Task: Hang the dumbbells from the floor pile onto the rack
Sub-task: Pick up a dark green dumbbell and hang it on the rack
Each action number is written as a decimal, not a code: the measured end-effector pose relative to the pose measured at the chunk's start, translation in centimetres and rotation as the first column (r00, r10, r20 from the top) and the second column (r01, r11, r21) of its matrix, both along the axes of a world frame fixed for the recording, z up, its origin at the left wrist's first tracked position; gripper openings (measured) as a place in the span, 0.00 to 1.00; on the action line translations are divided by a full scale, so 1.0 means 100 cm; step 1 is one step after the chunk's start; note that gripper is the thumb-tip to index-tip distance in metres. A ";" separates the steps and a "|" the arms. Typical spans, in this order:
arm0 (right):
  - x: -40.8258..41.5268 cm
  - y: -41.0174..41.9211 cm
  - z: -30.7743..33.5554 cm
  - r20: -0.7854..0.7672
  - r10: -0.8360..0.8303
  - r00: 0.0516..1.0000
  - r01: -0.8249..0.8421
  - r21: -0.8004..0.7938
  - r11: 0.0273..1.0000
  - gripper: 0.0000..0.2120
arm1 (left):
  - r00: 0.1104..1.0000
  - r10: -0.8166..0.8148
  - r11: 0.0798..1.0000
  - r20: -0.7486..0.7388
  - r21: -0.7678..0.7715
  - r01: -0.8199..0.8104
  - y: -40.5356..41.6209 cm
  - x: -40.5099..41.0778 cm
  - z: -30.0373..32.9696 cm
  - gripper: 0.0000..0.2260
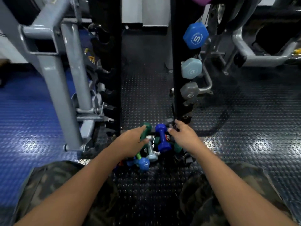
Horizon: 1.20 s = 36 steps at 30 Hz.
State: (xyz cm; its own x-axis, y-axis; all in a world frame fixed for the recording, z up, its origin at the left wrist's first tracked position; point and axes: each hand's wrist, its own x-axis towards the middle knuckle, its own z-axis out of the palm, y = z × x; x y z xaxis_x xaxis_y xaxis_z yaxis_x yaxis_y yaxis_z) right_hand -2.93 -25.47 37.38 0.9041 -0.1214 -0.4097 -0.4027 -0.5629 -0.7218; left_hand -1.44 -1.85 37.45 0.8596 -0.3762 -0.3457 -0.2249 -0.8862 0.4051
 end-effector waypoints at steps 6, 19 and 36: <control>-0.025 0.022 -0.034 -0.081 0.176 0.981 -0.175 0.016 0.984 0.46 | 0.988 0.006 0.998 -0.155 0.065 0.004 0.045 -0.033 -0.022 0.34; -0.022 0.026 -0.060 -0.220 0.255 0.942 -0.277 -0.074 0.958 0.39 | 0.954 0.102 0.992 -0.283 0.098 -0.077 0.078 0.000 -0.041 0.26; 0.033 0.034 -0.175 -0.475 0.167 0.864 -0.172 0.034 0.985 0.25 | 0.813 0.423 0.894 -0.401 0.035 -0.447 0.053 0.041 -0.203 0.22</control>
State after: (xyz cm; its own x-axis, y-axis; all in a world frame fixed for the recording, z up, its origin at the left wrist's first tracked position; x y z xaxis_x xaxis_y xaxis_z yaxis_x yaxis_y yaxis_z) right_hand 0.37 -22.07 19.85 0.6077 0.0100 -0.7941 -0.5928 -0.6597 -0.4620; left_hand 2.68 3.42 17.14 0.7378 -0.0250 -0.6746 0.3650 -0.8259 0.4298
